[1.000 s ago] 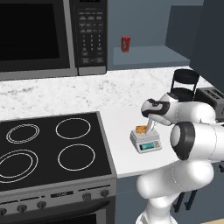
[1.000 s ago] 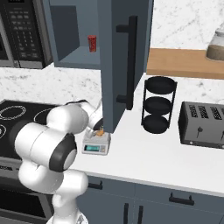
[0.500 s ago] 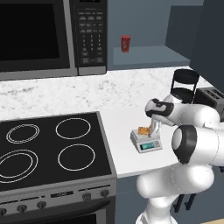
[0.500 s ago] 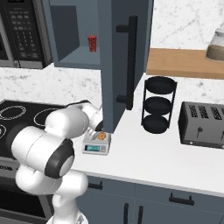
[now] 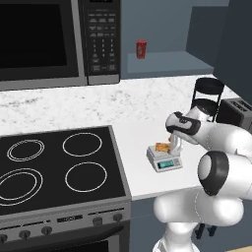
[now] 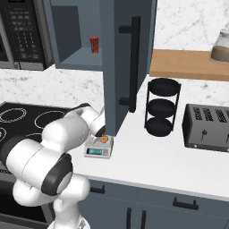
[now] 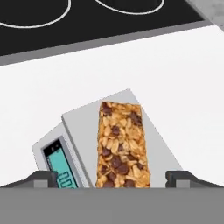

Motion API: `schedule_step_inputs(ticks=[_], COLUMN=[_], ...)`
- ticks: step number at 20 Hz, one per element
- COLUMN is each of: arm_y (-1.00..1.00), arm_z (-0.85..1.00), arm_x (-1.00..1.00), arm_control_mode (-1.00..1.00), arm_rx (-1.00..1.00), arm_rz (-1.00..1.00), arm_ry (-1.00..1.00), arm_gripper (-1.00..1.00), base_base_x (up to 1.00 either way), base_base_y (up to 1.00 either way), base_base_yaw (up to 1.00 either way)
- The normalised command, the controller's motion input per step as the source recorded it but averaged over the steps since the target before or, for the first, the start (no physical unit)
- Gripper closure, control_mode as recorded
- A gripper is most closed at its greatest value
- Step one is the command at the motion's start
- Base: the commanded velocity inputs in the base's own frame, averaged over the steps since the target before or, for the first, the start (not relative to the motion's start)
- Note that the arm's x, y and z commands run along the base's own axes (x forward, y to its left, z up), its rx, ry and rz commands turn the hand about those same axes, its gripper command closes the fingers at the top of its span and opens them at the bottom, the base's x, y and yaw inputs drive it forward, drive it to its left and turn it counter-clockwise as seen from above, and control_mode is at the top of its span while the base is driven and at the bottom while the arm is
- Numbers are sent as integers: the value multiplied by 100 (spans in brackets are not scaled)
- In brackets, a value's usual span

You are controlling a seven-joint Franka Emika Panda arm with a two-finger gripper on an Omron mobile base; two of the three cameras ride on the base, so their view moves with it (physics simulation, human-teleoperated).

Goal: Pick the bar and place it on the digital scale for weighing, and close the cabinet.

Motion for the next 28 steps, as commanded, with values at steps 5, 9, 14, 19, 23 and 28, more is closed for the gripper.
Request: schedule_step_inputs(ticks=[5,9,14,19,23,28], arm_y=[57,67,41,0,-38,-37], arm_z=[35,73,94,95,93,77], arm_x=[-32,-55,-80,-98,-94,-97], arm_control_mode=[-100,-100,-100,-100,-100,-100], arm_rx=[0,0,-6,-7,-3,-6], arm_rz=[1,0,0,0,0,1], arm_ry=[-23,-27,-32,-55,-74,-73], arm_gripper=[-100,-100,-100,-100,-100,-100], base_base_x=[0,0,0,0,0,0], base_base_y=[0,0,0,0,0,0], base_base_yaw=[0,0,0,0,0,0])
